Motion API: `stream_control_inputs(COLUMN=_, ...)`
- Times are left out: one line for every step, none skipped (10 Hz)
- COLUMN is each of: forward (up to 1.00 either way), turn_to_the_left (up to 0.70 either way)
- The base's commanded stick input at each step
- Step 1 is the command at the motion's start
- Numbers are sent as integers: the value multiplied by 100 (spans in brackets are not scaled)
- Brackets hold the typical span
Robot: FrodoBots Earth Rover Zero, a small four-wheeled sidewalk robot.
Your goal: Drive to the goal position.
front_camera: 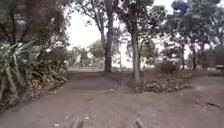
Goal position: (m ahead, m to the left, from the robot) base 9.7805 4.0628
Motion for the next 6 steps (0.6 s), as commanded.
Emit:
stream_control_inputs(forward=0, turn_to_the_left=60)
stream_control_inputs(forward=0, turn_to_the_left=60)
stream_control_inputs(forward=0, turn_to_the_left=60)
stream_control_inputs(forward=0, turn_to_the_left=60)
stream_control_inputs(forward=0, turn_to_the_left=60)
stream_control_inputs(forward=0, turn_to_the_left=60)
